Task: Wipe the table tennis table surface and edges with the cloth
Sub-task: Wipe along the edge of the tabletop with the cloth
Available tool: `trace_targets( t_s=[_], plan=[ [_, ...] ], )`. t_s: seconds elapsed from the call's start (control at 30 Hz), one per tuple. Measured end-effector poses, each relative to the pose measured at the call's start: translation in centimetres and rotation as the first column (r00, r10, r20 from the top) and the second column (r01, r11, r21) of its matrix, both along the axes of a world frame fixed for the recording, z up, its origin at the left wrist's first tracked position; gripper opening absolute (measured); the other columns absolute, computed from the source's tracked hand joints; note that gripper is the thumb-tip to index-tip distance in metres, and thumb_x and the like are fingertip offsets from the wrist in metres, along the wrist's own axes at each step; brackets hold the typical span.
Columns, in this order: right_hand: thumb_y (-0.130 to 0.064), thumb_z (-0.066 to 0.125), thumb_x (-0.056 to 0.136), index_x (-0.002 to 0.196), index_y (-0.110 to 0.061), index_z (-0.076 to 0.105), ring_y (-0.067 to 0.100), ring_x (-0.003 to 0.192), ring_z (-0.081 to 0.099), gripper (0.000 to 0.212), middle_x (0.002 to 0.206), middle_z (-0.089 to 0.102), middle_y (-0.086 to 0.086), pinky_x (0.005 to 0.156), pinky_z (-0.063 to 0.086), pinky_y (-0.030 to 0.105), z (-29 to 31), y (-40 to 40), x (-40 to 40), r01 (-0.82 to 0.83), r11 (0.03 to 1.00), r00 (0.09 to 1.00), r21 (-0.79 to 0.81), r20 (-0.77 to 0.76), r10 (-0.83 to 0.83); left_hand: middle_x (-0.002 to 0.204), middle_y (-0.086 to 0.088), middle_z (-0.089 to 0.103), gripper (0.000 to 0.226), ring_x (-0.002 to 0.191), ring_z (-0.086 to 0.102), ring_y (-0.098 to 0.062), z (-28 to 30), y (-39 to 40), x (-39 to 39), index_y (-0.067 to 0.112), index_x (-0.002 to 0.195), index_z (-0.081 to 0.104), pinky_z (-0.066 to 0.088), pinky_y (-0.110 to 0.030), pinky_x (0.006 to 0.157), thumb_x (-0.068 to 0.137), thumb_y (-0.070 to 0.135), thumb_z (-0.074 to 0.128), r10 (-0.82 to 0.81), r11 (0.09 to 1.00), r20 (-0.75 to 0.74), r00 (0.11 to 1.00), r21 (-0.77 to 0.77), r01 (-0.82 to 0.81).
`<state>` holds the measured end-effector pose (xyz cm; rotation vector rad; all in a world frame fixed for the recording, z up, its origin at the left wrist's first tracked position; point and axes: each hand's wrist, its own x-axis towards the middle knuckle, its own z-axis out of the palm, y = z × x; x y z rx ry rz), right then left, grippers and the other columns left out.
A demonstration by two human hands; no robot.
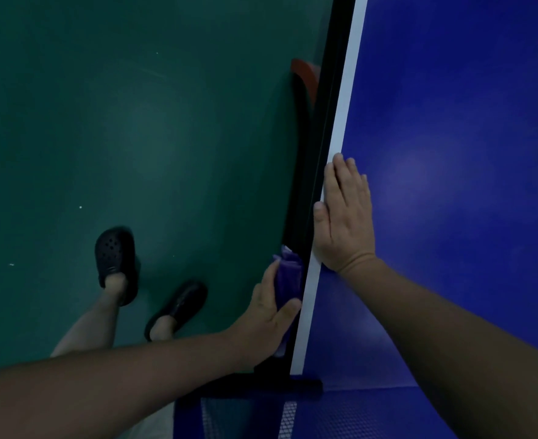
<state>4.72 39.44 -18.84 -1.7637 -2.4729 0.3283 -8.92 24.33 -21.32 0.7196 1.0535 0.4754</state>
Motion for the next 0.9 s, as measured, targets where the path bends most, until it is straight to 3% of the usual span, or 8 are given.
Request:
trace_targets(
  t_s=[0.13,0.2,0.33,0.43,0.53,0.7,0.83,0.9],
  plan=[
    [-0.025,0.033,0.099,0.154,0.001,0.03,0.031,0.153,0.017,0.061,0.163,0.025,0.015,0.125,0.012,0.05,0.1,0.2,0.1,-0.016,1.0,1.0,0.008,-0.019,0.016,0.141,0.008,0.024,0.067,0.119,0.035,0.015,-1.2,5.6,1.1,0.044,0.154,0.006,0.023,-0.015,0.105,0.104,0.035,0.05,0.231,0.971,-0.121,0.965,0.088,-0.221],
    [-0.025,0.035,0.098,0.154,0.0,0.03,0.029,0.153,0.017,0.061,0.163,0.025,0.013,0.125,0.01,0.048,0.3,0.2,-0.3,-0.002,1.0,1.0,-0.006,-0.029,0.002,0.145,0.004,0.03,0.066,0.123,0.038,0.007,-1.2,6.7,1.1,0.037,0.158,0.012,0.027,-0.024,0.112,0.104,0.034,0.051,0.242,0.967,-0.107,0.964,0.106,-0.231],
    [-0.024,0.038,0.099,0.147,0.001,0.044,0.032,0.146,0.032,0.054,0.156,0.04,0.015,0.122,0.023,0.049,1.3,1.3,0.3,-0.029,0.999,0.998,-0.014,-0.063,0.028,0.145,-0.001,0.035,0.072,0.13,0.043,-0.015,0.2,2.4,0.1,0.035,0.158,0.003,0.035,-0.044,0.116,0.104,0.035,0.05,0.091,0.996,-0.041,0.995,0.002,-0.091],
    [-0.018,0.046,0.1,0.129,0.004,0.059,0.039,0.127,0.051,0.039,0.135,0.056,0.021,0.109,0.04,0.055,1.4,4.3,1.9,-0.2,0.977,0.98,0.075,0.017,0.2,0.151,0.003,0.028,0.077,0.135,0.036,-0.011,0.7,-0.5,0.0,0.035,0.157,-0.01,0.027,-0.034,0.12,0.105,0.039,0.046,-0.057,0.998,-0.063,0.996,0.022,0.058],
    [-0.017,0.05,0.098,0.125,0.002,0.057,0.04,0.136,0.041,0.034,0.138,0.05,0.021,0.116,0.03,0.058,0.6,6.0,2.3,-0.192,0.98,0.981,0.05,-0.024,0.194,0.151,0.01,0.014,0.076,0.133,0.025,-0.003,1.1,-0.4,0.5,0.045,0.149,-0.021,0.018,-0.013,0.107,0.103,0.05,0.039,-0.051,0.999,-0.101,0.994,0.006,0.052],
    [-0.026,0.044,0.101,0.141,-0.007,0.049,0.032,0.149,0.027,0.045,0.157,0.036,0.014,0.124,0.014,0.05,0.2,6.1,2.7,-0.143,0.989,0.989,0.031,-0.029,0.144,0.157,0.001,0.013,0.079,0.144,0.023,-0.013,0.8,4.6,1.1,0.036,0.158,-0.004,0.023,-0.03,0.12,0.096,0.052,0.043,0.145,0.988,-0.114,0.983,0.073,-0.137],
    [-0.027,0.042,0.102,0.149,-0.005,0.042,0.03,0.152,0.021,0.052,0.161,0.03,0.013,0.124,0.014,0.05,0.3,6.4,2.3,-0.129,0.992,0.991,0.01,-0.04,0.13,0.155,0.002,0.024,0.076,0.129,0.029,0.007,-0.7,12.7,1.1,0.03,0.161,0.005,0.017,0.002,0.103,0.099,0.047,0.046,0.296,0.937,-0.181,0.938,0.245,-0.248],
    [-0.026,0.041,0.102,0.151,-0.003,0.039,0.03,0.153,0.019,0.054,0.162,0.028,0.014,0.125,0.012,0.049,0.4,6.4,2.3,-0.121,0.993,0.992,-0.001,-0.037,0.121,0.152,0.001,0.03,0.074,0.129,0.033,0.003,-0.5,13.3,1.1,0.03,0.161,0.009,0.023,-0.006,0.109,0.099,0.047,0.045,0.321,0.93,-0.161,0.933,0.241,-0.279]
  ],
)
